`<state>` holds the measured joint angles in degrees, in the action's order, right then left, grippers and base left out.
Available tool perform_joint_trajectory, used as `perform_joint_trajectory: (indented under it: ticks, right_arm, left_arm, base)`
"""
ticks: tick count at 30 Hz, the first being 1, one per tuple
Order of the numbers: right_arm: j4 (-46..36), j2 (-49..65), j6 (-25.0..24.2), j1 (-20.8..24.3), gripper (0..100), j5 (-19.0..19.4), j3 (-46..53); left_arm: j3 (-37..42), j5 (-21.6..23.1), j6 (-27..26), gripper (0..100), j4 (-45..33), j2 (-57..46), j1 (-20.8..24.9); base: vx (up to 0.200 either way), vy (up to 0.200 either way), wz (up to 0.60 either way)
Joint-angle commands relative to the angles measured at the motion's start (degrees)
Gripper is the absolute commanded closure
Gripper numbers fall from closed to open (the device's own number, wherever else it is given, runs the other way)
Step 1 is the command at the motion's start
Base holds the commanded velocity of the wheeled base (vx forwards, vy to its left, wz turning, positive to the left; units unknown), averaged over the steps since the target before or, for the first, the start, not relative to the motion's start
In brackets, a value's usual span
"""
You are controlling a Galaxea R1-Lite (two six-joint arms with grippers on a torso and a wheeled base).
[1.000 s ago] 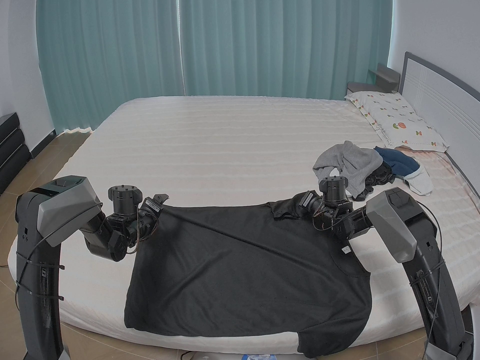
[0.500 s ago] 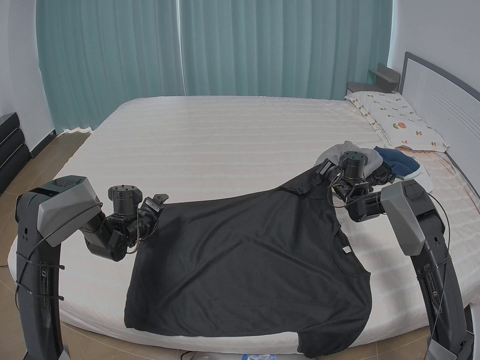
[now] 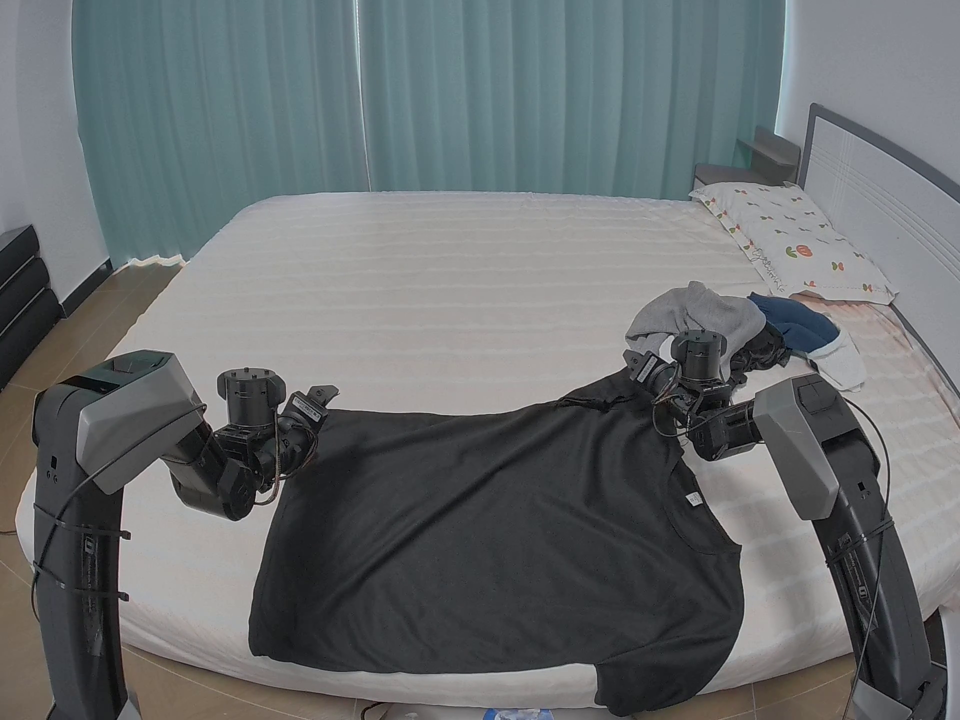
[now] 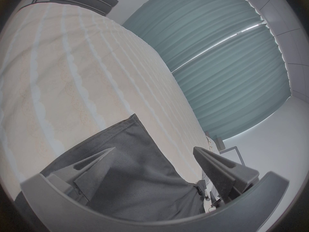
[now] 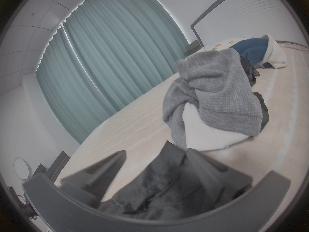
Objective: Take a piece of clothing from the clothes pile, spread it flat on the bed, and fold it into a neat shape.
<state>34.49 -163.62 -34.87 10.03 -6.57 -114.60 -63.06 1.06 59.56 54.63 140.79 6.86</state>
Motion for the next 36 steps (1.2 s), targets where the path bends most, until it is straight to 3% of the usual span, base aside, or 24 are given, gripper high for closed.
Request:
perform_joint_trajectory:
  ticks: [1,10,16,20,25,36]
  right_arm:
    - [-2.67,3.22,-0.55,-1.33,0,-0.11,2.81]
    - [-1.62,9.55,-0.73,-3.97,0,5.34,15.38]
    - [-1.53,9.37,-0.73,-4.5,0,5.78,18.1]
    - [-1.53,9.11,-1.26,-4.32,0,5.96,20.39]
    - [-1.35,9.2,-2.4,-4.32,0,5.96,21.44]
    - [-1.35,9.46,-2.75,-3.79,0,5.96,22.67]
  left_arm:
    - [-4.0,-0.01,-0.85,0,-0.4,2.38,-1.41]
    - [-14.55,-0.09,-1.29,0,-12.0,5.11,-2.47]
    - [-16.22,-0.27,-4.46,0,-12.26,6.87,-2.38]
    - [-19.29,-3.96,-8.24,0,-12.7,10.12,-1.85]
    - [-22.46,-6.33,-8.41,0,-15.78,11.44,-1.33]
    - [-22.98,-6.42,-10.08,0,-16.39,12.05,-0.54]
  base:
    - [0.0,0.0,0.0]
    - [0.0,0.0,0.0]
    - [0.0,0.0,0.0]
    - [0.0,0.0,0.0]
    - [0.0,0.0,0.0]
    - [0.0,0.0,0.0]
